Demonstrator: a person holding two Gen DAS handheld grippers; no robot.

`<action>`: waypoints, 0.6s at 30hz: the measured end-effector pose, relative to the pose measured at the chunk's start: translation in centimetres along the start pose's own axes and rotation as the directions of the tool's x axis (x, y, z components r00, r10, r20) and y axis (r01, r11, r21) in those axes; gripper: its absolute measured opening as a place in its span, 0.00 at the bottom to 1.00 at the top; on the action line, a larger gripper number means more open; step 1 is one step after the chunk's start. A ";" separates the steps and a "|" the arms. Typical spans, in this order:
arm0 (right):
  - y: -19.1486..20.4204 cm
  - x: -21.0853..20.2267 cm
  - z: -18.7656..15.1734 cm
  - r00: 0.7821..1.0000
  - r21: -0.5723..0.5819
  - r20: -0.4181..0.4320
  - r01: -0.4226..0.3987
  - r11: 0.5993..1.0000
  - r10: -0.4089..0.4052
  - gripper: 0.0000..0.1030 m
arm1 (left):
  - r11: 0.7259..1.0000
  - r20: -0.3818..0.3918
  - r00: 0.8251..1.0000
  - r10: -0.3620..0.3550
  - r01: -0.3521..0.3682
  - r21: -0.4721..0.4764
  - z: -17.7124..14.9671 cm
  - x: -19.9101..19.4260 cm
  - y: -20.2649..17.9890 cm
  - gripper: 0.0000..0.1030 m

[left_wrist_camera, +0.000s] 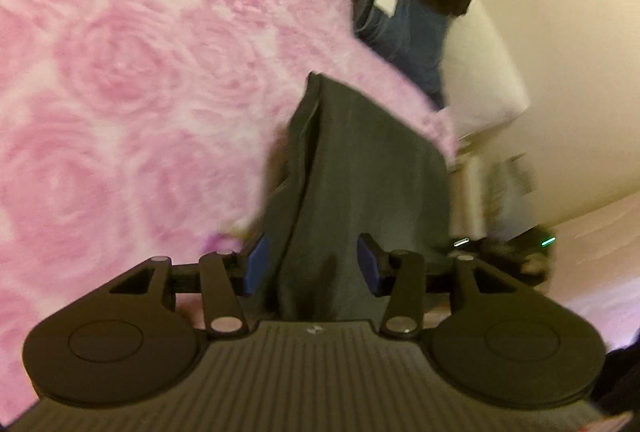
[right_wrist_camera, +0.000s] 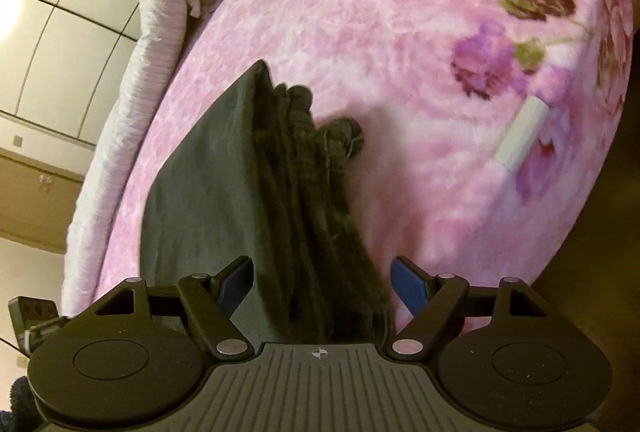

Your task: Fold clothes

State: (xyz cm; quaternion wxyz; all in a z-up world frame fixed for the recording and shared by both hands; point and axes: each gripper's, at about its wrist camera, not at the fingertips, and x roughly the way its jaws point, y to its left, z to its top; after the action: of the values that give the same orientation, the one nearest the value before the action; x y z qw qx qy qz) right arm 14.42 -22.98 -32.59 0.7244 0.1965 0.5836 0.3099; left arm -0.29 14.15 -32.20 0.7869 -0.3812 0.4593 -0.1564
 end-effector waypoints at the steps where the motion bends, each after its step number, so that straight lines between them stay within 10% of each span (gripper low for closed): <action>1: -0.2 0.4 0.0 1.000 0.007 0.000 0.006 1.000 -0.006 0.81 | 1.000 -0.012 1.000 0.003 -0.003 0.002 0.5 0.6 0.4 0.42; 3: -0.5 1.3 0.0 1.000 0.021 0.001 0.011 1.000 -0.011 0.94 | 1.000 -0.038 0.999 0.008 -0.007 0.008 1.3 1.7 1.1 0.42; 18: -0.7 3.7 0.7 0.996 0.074 -0.081 -0.044 0.996 0.050 0.90 | 0.976 -0.237 0.947 -0.216 0.200 -0.090 4.7 10.6 5.5 0.47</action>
State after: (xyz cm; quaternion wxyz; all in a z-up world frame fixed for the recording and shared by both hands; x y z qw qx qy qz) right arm 15.74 -20.95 -35.58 0.6847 0.2232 0.6190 0.3133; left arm 8.72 13.60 -41.30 0.6904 -0.4304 0.5152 -0.2695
